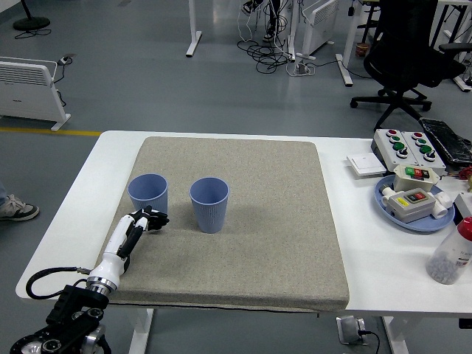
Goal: Push cup pick cup insert cup
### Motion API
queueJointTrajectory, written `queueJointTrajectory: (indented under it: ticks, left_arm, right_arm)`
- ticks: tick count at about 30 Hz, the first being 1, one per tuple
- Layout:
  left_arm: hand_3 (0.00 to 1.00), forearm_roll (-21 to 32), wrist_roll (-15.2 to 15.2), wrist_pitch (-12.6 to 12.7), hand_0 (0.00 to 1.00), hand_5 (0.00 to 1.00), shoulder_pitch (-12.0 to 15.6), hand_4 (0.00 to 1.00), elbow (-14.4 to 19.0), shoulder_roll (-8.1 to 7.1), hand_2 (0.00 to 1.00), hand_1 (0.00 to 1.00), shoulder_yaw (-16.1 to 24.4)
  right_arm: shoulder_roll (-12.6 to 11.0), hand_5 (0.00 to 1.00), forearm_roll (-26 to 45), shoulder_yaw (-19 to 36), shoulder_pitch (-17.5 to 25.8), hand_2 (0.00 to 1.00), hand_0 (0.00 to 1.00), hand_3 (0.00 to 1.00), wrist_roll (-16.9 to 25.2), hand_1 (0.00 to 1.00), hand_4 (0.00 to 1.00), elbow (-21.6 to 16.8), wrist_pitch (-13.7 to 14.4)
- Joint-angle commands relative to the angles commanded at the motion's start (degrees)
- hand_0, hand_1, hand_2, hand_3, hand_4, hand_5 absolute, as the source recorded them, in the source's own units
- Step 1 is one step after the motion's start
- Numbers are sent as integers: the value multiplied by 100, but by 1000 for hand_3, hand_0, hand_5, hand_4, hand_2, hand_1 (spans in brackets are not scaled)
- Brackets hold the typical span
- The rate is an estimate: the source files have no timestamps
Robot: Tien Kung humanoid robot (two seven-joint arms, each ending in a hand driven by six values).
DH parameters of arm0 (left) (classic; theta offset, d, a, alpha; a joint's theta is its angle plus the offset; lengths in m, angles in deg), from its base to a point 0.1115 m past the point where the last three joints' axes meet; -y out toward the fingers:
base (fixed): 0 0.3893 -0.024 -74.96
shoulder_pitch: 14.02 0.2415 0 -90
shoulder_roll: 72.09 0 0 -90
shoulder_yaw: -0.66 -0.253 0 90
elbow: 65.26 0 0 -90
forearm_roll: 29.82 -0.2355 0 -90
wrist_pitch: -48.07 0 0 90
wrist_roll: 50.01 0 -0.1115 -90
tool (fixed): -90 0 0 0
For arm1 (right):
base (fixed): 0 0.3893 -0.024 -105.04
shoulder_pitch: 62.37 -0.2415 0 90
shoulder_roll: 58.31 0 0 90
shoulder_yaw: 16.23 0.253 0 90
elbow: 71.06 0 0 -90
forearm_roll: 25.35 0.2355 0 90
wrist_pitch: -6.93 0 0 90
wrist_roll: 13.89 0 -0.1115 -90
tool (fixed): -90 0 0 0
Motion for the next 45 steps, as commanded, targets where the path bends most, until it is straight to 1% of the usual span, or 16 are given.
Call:
queueJointTrajectory:
  ticks: [5, 11, 21, 25, 35, 40, 45]
  left_arm:
    - [506, 133, -18, -4, 642, 998, -90, 518, -128, 29, 541, 589, -69]
    - [504, 239, -15, -24, 639, 998, -245, 514, -349, 100, 536, 587, -177]
    - [503, 404, -18, -52, 637, 998, -494, 512, -658, 135, 535, 586, -319]
    - [502, 438, -15, -58, 635, 998, -541, 511, -728, 146, 535, 587, -341]
    - [503, 569, 15, -80, 635, 998, -868, 510, -1068, 210, 537, 586, -451]
    - [503, 620, 14, -92, 635, 998, -954, 510, -1153, 216, 537, 586, -467]
    - [504, 741, 16, -121, 638, 998, -1068, 510, -1296, 252, 539, 591, -614]
  right_arm:
    - [1, 555, -21, 10, 24, 691, 708, 624, -8, 610, 199, -1, -1]
    - [3, 555, -71, 39, 49, 690, 708, 623, -20, 611, 199, -3, -5]
    - [1, 556, -106, 55, 69, 691, 708, 623, -30, 612, 198, -7, -13]
    - [0, 556, -105, 49, 69, 691, 707, 624, -31, 612, 198, -9, -17]
    - [-1, 557, -119, 47, 41, 692, 709, 624, -36, 611, 198, -11, -25]
    - [-2, 557, -101, 34, 32, 692, 709, 624, -28, 611, 198, -11, -23]
    - [-1, 556, -133, 55, 30, 691, 709, 623, -36, 611, 199, -13, -24]
